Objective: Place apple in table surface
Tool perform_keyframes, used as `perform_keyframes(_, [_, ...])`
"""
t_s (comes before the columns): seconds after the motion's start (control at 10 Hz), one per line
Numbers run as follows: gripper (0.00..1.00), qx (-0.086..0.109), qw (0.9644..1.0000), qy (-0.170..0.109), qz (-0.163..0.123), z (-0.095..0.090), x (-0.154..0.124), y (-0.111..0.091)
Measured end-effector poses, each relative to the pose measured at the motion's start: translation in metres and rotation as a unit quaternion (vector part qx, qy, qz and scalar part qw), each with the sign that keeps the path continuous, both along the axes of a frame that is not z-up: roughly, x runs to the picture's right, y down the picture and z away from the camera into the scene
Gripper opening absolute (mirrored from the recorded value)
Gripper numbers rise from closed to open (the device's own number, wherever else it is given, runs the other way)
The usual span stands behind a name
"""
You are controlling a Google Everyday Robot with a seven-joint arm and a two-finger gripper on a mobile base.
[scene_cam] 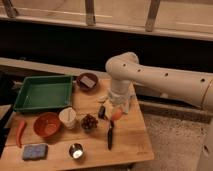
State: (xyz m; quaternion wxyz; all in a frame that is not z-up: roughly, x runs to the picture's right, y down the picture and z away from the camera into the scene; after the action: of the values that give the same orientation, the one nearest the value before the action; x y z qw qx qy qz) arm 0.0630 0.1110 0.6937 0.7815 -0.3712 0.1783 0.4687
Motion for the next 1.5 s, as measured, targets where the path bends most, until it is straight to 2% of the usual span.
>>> perform_keyframes(0.2, [0.0,0.008,0.9993,0.036,0.009,0.031,0.009,0.004])
perform_keyframes(0.4, [0.0,0.01,0.9971,0.075,0.008,0.078,0.017,0.007])
perform_keyframes(0.6, [0.0,0.007,0.9921,0.125,0.009,0.119,0.036,0.013])
perform_keyframes(0.8, [0.0,0.003,0.9867,0.161,0.026,0.133,0.054,0.022])
perform_keyframes(1.0, [0.0,0.0,0.9793,0.197,0.048,0.135,0.083,0.029])
perform_keyframes(1.2, [0.03,-0.008,0.9734,0.217,0.071,0.137,0.101,0.037])
perform_keyframes(1.3, [0.12,-0.018,0.9728,0.216,0.082,0.14,0.103,0.044])
perform_keyframes(1.5, [0.31,-0.03,0.9745,0.201,0.096,0.143,0.092,0.054])
